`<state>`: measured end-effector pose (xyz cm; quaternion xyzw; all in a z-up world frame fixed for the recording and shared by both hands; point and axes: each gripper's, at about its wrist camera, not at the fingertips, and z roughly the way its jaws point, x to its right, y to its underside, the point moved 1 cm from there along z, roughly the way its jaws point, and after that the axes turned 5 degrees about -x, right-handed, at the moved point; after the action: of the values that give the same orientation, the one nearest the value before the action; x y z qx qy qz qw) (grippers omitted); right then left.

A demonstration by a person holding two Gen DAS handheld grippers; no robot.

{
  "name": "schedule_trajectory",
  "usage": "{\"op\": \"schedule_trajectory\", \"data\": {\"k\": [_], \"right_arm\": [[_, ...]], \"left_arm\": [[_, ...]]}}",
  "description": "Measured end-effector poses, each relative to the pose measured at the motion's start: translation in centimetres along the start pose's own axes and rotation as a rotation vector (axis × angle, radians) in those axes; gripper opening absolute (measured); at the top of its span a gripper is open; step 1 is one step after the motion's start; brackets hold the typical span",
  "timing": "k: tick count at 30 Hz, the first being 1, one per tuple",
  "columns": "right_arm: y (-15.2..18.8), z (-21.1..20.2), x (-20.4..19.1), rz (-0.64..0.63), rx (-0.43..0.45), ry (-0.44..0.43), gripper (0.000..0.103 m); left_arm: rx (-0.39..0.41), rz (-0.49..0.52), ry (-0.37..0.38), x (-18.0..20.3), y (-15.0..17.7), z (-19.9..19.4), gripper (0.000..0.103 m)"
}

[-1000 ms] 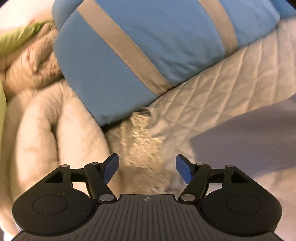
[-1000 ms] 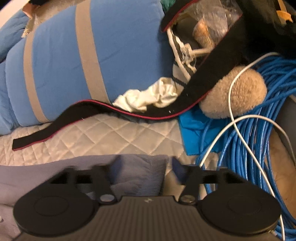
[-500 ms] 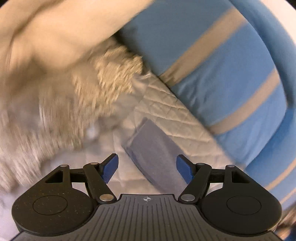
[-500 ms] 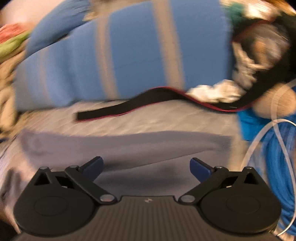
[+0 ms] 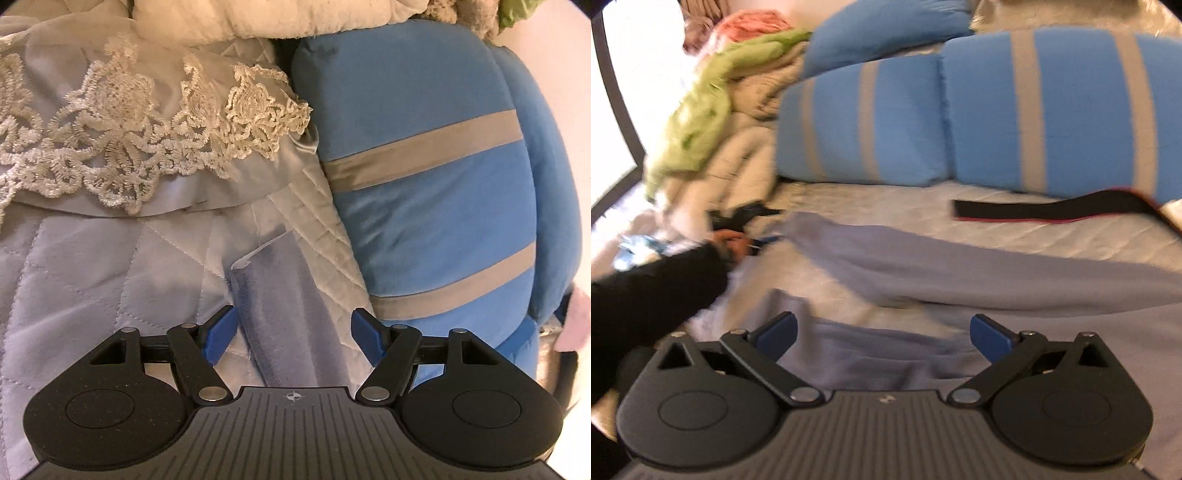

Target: Fold clothes

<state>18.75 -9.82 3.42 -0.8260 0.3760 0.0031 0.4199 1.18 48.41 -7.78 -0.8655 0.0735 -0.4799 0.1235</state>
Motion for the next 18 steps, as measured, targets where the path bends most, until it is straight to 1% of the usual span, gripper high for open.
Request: {"op": "schedule_trajectory", "data": {"k": [3,5,6,8,10,13,18], "right_arm": [[0.4,1.3,-0.7,0.000,-0.012,-0.043,0.103],[0.6,2.1,-1.2,0.000,-0.019,-0.071,0.103],[0.7,2.5,-1.4,0.001,-0.023,-0.086,0.103],[0.9,3.4,-1.9,0.001,-0.031,-0.114,0.103],[1.2,4.2,-2.4,0.001,-0.039,-0.143,0.103],[1.2,4.3,-2.4,-0.017,-0.028,-0.128,0.103],[1.5,4.4,-1.7,0.014,-0.036,-0.129,0.103]], "left_arm": [[0.019,-0.023,-0.001,-0.4,0.2,0.2,0.059],[0.028,-0.067,-0.002,-1.0,0.2,0.4,0.044],[0.032,-0.092,0.000,-1.5,0.2,0.4,0.039],[0.041,-0.147,0.008,-2.6,0.4,0.4,0.019],[0.041,-0.160,0.015,-3.4,0.5,0.4,0.010],[0.038,-0.179,0.042,-4.0,0.4,0.3,0.009],[0.021,-0.218,0.074,-4.3,0.4,0.0,0.011]]}}
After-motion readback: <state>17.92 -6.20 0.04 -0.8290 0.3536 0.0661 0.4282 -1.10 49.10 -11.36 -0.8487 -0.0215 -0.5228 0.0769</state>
